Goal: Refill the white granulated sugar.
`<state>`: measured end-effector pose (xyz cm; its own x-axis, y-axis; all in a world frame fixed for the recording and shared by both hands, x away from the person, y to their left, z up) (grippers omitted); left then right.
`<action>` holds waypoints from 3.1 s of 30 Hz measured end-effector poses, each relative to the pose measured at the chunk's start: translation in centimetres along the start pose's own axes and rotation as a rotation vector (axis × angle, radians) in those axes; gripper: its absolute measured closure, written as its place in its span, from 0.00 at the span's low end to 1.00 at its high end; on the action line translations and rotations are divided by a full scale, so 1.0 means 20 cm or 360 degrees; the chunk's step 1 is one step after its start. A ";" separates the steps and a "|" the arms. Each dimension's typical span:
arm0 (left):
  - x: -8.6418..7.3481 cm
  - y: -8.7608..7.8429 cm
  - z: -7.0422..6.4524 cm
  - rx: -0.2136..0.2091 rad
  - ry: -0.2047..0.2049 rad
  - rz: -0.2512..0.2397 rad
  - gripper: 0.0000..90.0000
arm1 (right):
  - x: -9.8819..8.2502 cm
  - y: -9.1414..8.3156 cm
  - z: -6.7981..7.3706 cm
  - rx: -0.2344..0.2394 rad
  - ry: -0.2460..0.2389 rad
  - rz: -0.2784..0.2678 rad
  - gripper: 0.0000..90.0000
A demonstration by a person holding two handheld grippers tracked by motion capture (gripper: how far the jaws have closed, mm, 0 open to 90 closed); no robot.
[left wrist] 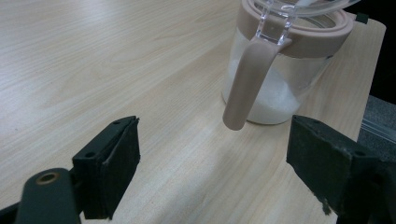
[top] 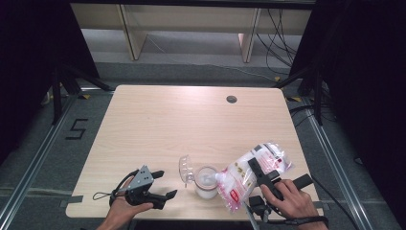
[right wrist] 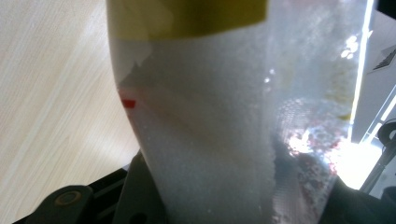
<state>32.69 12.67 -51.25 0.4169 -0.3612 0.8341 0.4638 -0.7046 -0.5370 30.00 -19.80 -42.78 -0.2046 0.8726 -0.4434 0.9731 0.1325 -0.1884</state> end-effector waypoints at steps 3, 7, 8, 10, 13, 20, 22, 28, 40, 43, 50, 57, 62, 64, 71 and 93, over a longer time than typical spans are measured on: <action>0.00 0.00 0.00 0.0000 -0.0005 0.0000 0.19 | 0.00 0.00 0.00 0.0004 0.0003 0.0001 0.70; 0.00 0.00 0.00 0.0000 -0.0003 0.0000 0.19 | 0.00 0.00 0.00 0.0002 -0.0010 -0.0008 0.70; 0.00 0.00 0.00 0.0000 -0.0004 -0.0001 0.19 | 0.00 0.00 0.00 0.0000 -0.0025 -0.0016 0.70; 0.00 0.00 0.00 0.0001 -0.0004 0.0000 0.19 | 0.00 0.00 0.00 0.0003 0.0005 0.0000 0.70; 0.00 0.00 0.00 0.0000 0.0003 0.0000 0.19 | 0.00 0.00 0.00 0.0000 0.0009 -0.0002 0.70; 0.00 0.00 0.00 -0.0001 0.0000 0.0000 0.19 | 0.00 0.00 -0.01 -0.0009 -0.0062 -0.0031 0.70; 0.00 0.00 0.00 -0.0001 0.0001 0.0002 0.19 | 0.00 0.00 0.00 -0.0007 -0.0032 -0.0011 0.70; 0.00 0.00 0.00 -0.0001 -0.0001 -0.0001 0.19 | 0.00 0.00 0.00 -0.0007 -0.0032 -0.0014 0.70; 0.00 0.00 0.00 0.0000 -0.0001 0.0003 0.19 | -0.01 -0.01 -0.02 -0.0004 -0.0107 0.0004 0.70; 0.00 0.00 0.00 0.0001 -0.0005 -0.0001 0.19 | -0.01 -0.01 -0.02 -0.0008 -0.0108 0.0002 0.70; 0.00 0.00 0.00 0.0000 0.0000 0.0002 0.19 | 0.00 0.00 -0.01 -0.0017 -0.0090 -0.0026 0.70; 0.00 0.00 0.00 0.0000 0.0000 0.0003 0.19 | 0.00 -0.01 -0.02 -0.0012 -0.0121 0.0006 0.70; 0.00 0.00 0.00 0.0000 0.0001 0.0003 0.19 | 0.00 -0.01 -0.02 -0.0010 -0.0119 0.0003 0.70; 0.00 0.00 0.00 0.0000 0.0000 0.0003 0.19 | 0.00 -0.01 -0.02 -0.0010 -0.0117 0.0001 0.71; 0.00 0.00 0.00 0.0000 0.0002 0.0003 0.19 | 0.00 -0.01 -0.02 -0.0011 -0.0117 0.0002 0.71; 0.00 0.00 0.00 0.0000 0.0005 0.0004 0.19 | 0.00 -0.01 -0.02 -0.0007 -0.0115 -0.0004 0.71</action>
<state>32.70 12.66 -51.29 0.4158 -0.3647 0.8331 0.4629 -0.7037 -0.5390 29.90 -19.63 -42.47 -0.2141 0.8362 -0.5049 0.9730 0.1371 -0.1856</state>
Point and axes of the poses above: each handheld gripper's, and its own axes: y roughly forward along the jaws, x roughly out of its top, z roughly to its left, the point moved 4 cm from there along y, roughly forward along the jaws, and after that the axes turned 5 degrees about z, right-handed, at the moved point
